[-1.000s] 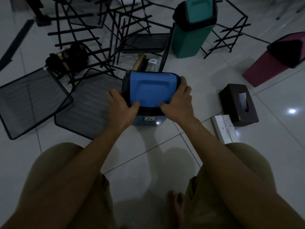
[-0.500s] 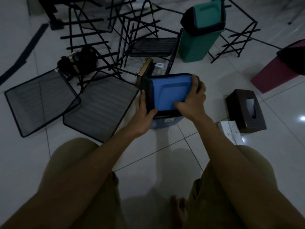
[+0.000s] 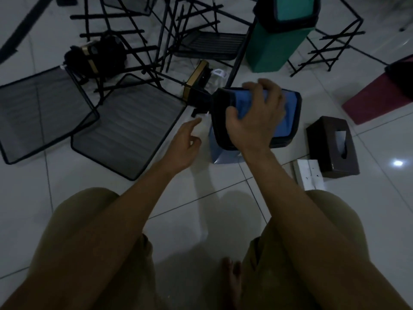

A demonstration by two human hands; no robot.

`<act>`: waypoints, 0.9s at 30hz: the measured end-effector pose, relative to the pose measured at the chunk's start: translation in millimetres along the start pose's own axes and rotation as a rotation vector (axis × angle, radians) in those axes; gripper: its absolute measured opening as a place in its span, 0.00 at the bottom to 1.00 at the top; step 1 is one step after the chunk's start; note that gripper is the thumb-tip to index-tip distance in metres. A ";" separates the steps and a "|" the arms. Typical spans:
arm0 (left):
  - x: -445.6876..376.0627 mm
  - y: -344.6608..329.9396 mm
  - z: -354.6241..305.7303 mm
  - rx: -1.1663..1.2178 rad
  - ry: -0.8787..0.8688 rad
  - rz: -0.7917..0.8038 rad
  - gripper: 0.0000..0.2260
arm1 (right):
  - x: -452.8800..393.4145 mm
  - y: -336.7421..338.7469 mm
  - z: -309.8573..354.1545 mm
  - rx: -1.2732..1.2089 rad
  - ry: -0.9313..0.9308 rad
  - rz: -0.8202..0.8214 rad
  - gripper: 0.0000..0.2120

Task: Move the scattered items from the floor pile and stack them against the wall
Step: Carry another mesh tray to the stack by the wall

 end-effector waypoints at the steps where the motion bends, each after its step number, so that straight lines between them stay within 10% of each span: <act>1: 2.2 6.1 12.4 -0.025 0.034 -0.022 0.21 | 0.9 -5.8 14.7 -0.044 0.099 -0.029 0.15; 6: 30.5 44.8 97.0 -0.273 0.420 -0.028 0.22 | 18.5 -77.7 63.9 -0.322 0.354 0.339 0.03; 14: 105.4 48.9 150.4 -0.268 0.796 0.419 0.38 | 84.8 -202.6 76.2 -0.074 0.326 1.212 0.08; 27: 112.6 12.5 145.3 -0.165 0.813 0.647 0.25 | 113.6 -224.8 60.1 0.285 0.250 1.577 0.18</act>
Point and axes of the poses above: each hand's wrist, its own x-axis away from the middle knuckle, its own y-axis out of the back of the hand, z = x × y, the point moved 6 cm from there along -x, towards the middle knuckle, and after that the axes turned 11 degrees about z, right-handed, at the moved point
